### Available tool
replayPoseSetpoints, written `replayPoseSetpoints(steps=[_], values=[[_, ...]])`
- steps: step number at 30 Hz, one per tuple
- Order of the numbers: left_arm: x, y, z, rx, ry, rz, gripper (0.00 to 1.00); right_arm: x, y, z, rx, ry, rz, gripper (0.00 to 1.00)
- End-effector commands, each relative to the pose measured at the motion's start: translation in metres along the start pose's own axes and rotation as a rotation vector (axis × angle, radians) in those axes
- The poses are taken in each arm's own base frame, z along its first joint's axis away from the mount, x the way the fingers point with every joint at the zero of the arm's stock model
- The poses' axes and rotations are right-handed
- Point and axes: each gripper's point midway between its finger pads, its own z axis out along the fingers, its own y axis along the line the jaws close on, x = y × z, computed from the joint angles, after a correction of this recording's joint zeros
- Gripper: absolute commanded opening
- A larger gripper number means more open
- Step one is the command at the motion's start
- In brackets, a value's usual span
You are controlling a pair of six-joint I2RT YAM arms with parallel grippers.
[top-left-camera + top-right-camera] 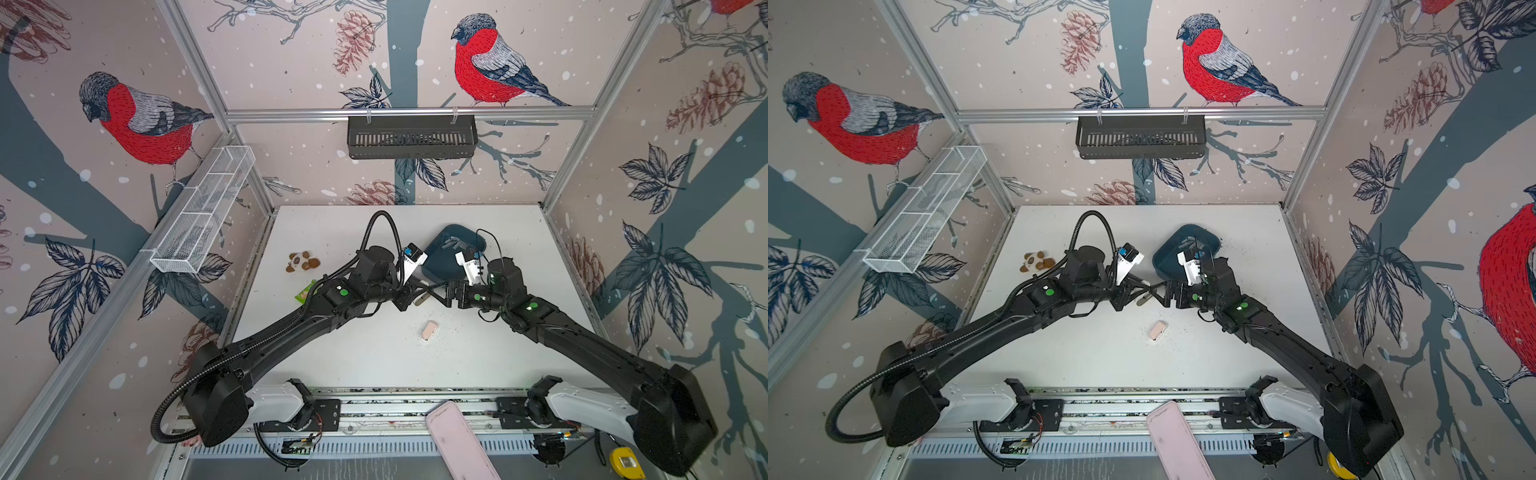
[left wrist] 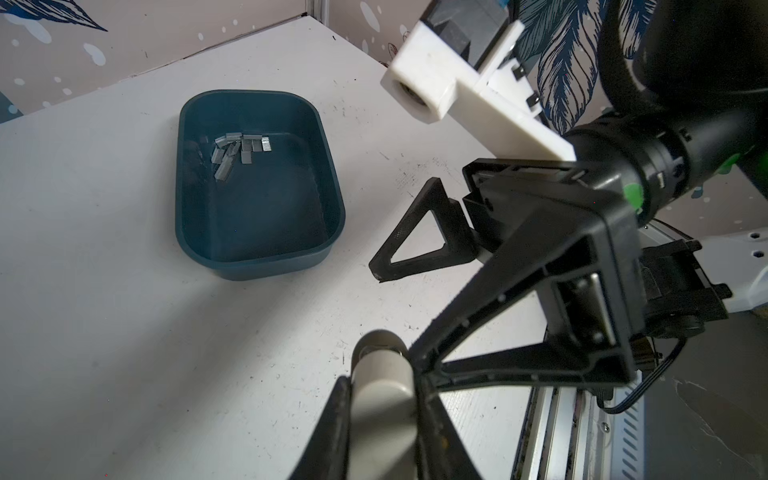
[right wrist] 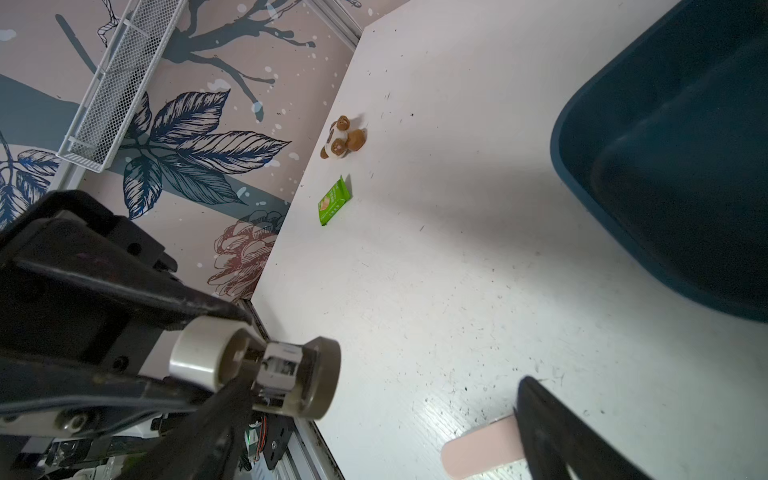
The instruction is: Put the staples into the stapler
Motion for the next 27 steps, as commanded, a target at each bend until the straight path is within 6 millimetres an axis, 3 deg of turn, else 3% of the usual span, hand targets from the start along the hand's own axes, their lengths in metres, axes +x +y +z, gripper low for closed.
replayPoseSetpoints(steps=[1, 9, 27], values=[[-0.011, -0.006, -0.004, 0.030, -0.039, 0.017, 0.08, -0.007, 0.002, 0.001, -0.004, -0.025, -0.001, 1.00], [-0.019, -0.008, -0.007, 0.033, -0.070, 0.017, 0.07, 0.006, -0.018, 0.005, 0.100, 0.008, -0.003, 1.00], [-0.029, -0.009, -0.011, 0.055, -0.110, -0.004, 0.07, 0.022, -0.005, 0.011, 0.052, 0.042, -0.055, 1.00]])
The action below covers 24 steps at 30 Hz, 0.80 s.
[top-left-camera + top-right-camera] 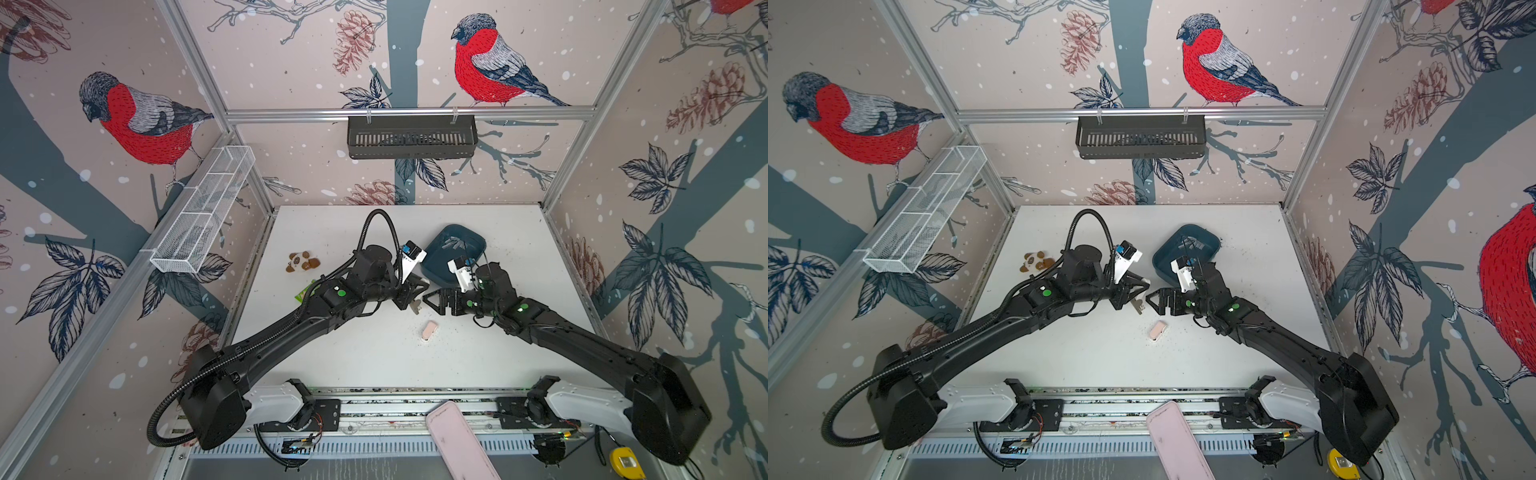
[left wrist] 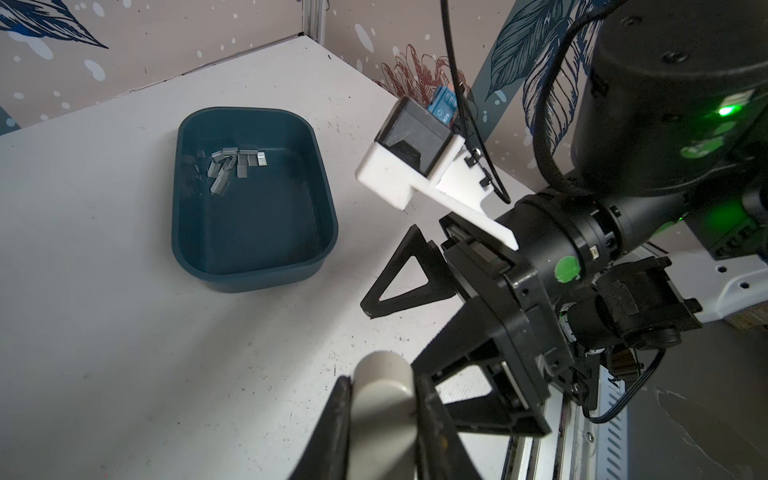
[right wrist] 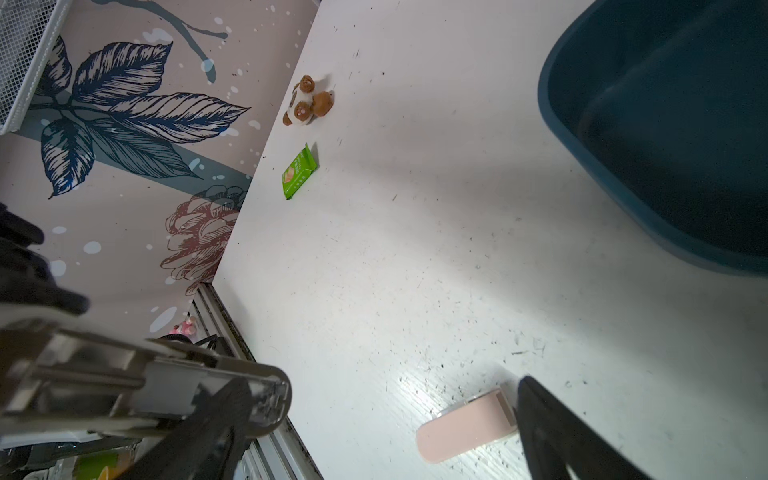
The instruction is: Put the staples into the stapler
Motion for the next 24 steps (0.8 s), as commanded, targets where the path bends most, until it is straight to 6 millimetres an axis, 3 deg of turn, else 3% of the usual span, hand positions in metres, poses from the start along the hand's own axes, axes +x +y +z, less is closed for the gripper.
replayPoseSetpoints(steps=[1, 4, 14, 17, 24], values=[[-0.020, -0.007, -0.005, 0.051, -0.074, 0.012, 0.07, -0.007, 0.009, -0.005, -0.036, -0.040, -0.041, 1.00], [-0.026, -0.010, -0.013, 0.118, -0.098, -0.010, 0.07, -0.011, 0.021, -0.019, -0.099, -0.076, -0.121, 1.00], [-0.052, -0.036, -0.054, 0.373, -0.134, -0.022, 0.08, -0.016, 0.113, -0.079, -0.513, -0.155, -0.437, 0.96], [-0.059, -0.050, -0.062, 0.449, -0.142, -0.007, 0.08, -0.019, 0.135, -0.089, -0.604, -0.143, -0.497, 0.91], [-0.071, -0.071, -0.076, 0.576, -0.150, 0.026, 0.08, -0.025, 0.161, -0.091, -0.686, -0.132, -0.561, 0.79]])
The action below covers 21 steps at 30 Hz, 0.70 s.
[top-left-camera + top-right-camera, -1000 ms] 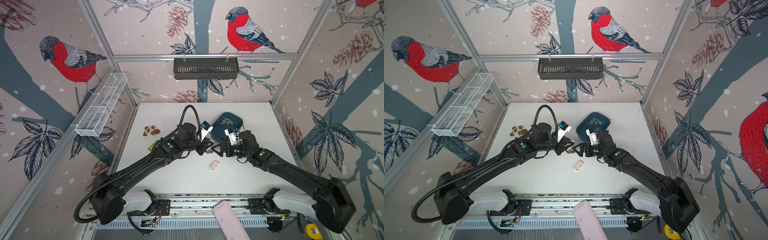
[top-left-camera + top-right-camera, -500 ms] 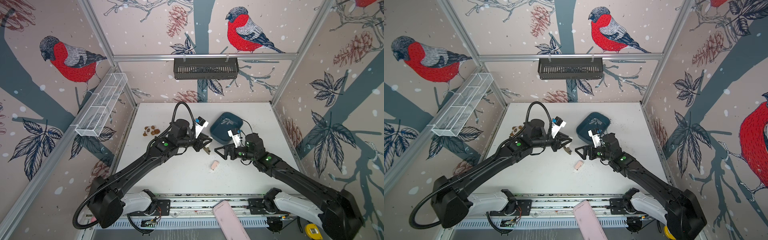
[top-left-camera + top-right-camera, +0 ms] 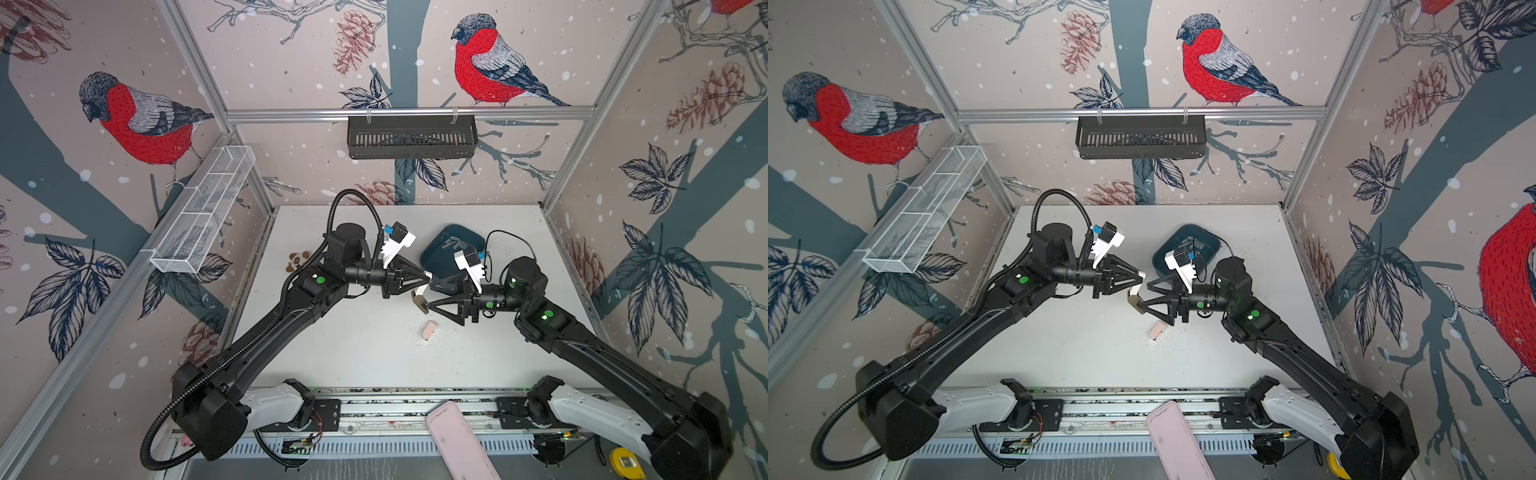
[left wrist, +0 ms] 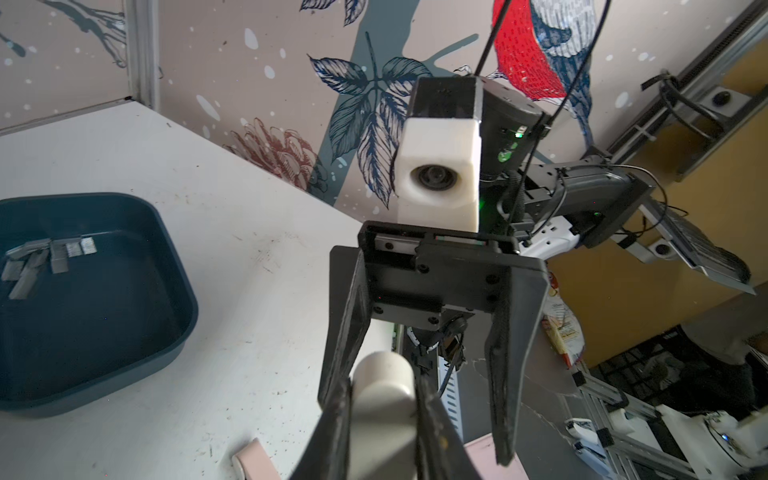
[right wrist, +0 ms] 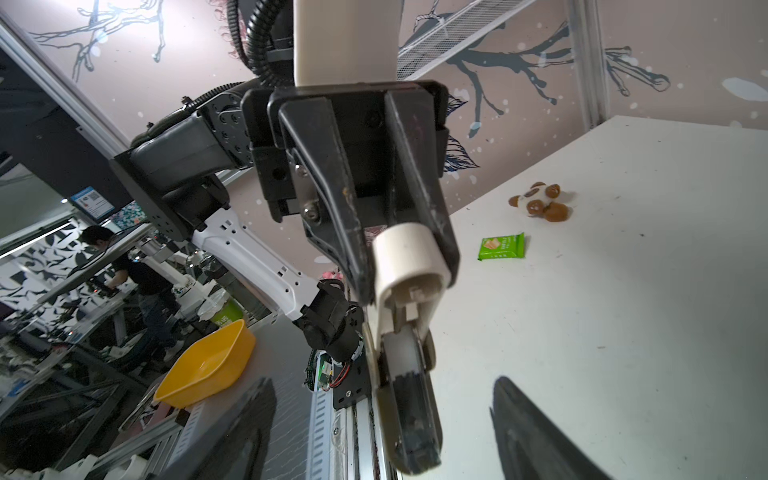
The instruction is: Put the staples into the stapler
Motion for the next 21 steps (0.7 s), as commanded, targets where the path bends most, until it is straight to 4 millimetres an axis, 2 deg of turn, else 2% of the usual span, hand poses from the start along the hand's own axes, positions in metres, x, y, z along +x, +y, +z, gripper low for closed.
replayPoseSetpoints(steps=[1, 5, 9, 21], values=[[-0.013, -0.022, -0.002, 0.112, -0.017, 0.044, 0.08, -0.011, 0.017, 0.005, -0.079, -0.008, -0.085, 0.77], [-0.015, -0.026, -0.002, 0.147, -0.016, 0.045, 0.09, -0.013, 0.022, 0.011, -0.100, 0.000, -0.095, 0.68], [-0.016, -0.026, -0.001, 0.150, -0.016, 0.048, 0.09, -0.011, 0.023, 0.017, -0.107, 0.007, -0.094, 0.63], [-0.016, -0.028, -0.002, 0.157, -0.015, 0.057, 0.08, -0.012, 0.013, 0.024, -0.062, -0.011, -0.080, 0.29]])
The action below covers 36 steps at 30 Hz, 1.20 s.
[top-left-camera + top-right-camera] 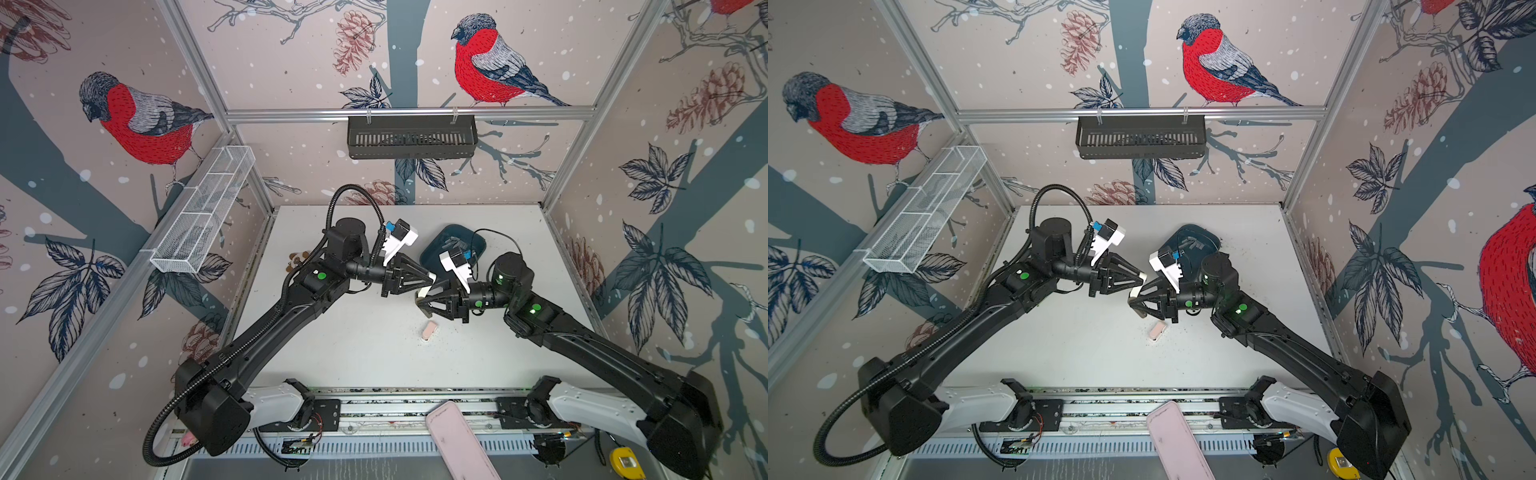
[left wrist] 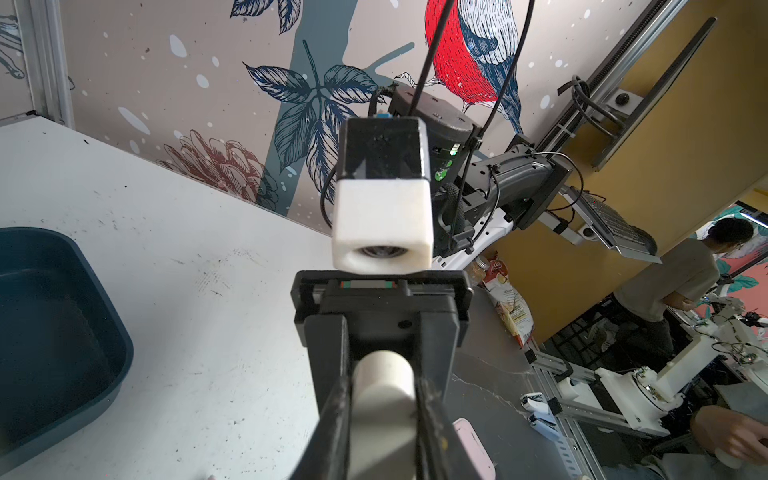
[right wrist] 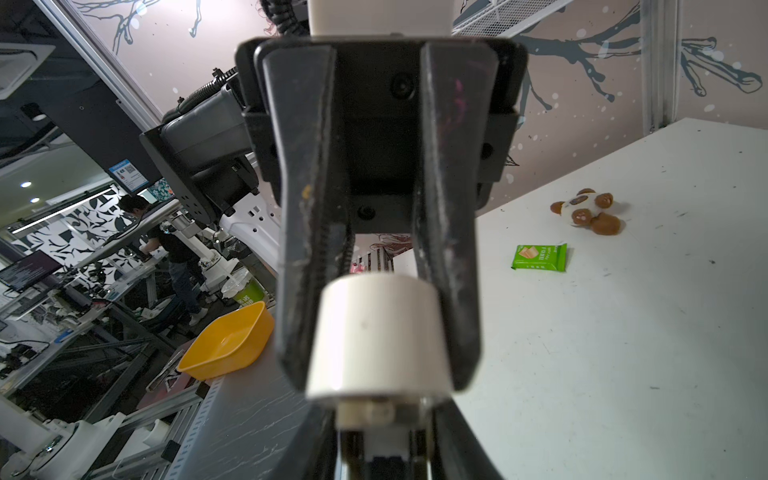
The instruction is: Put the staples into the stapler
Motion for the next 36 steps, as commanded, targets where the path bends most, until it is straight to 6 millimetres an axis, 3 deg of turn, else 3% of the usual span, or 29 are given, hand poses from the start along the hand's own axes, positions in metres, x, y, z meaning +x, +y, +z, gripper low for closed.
replayPoseSetpoints(steps=[1, 3, 5, 8, 10, 12, 20, 29, 36], values=[[-0.006, -0.007, -0.001, 0.031, -0.014, 0.045, 0.08, -0.013, 0.001, 0.000, 0.010, -0.047, -0.052, 0.26], [-0.004, -0.005, -0.001, 0.023, -0.010, 0.041, 0.12, -0.012, 0.000, -0.001, 0.021, -0.052, -0.053, 0.23], [-0.002, -0.002, -0.001, 0.006, -0.006, 0.037, 0.22, -0.010, -0.005, -0.001, 0.042, -0.050, -0.049, 0.20], [0.000, 0.007, -0.003, -0.045, -0.003, 0.030, 0.51, -0.002, -0.014, -0.001, 0.076, -0.040, -0.034, 0.19], [0.001, 0.017, -0.008, -0.104, -0.006, 0.021, 0.84, 0.005, -0.023, -0.001, 0.114, -0.032, -0.021, 0.18], [-0.001, 0.027, -0.016, -0.166, -0.018, 0.017, 0.99, 0.011, -0.034, -0.002, 0.166, -0.015, -0.003, 0.18], [-0.002, 0.061, -0.055, -0.531, -0.138, -0.007, 0.99, 0.045, -0.077, -0.024, 0.456, 0.047, 0.044, 0.17], [0.035, 0.051, -0.067, -0.563, -0.145, -0.072, 0.98, 0.078, -0.101, -0.073, 0.790, 0.069, 0.095, 0.17], [0.062, 0.052, -0.070, -0.578, -0.109, -0.093, 0.99, 0.116, -0.122, -0.109, 1.018, 0.116, 0.252, 0.17]])
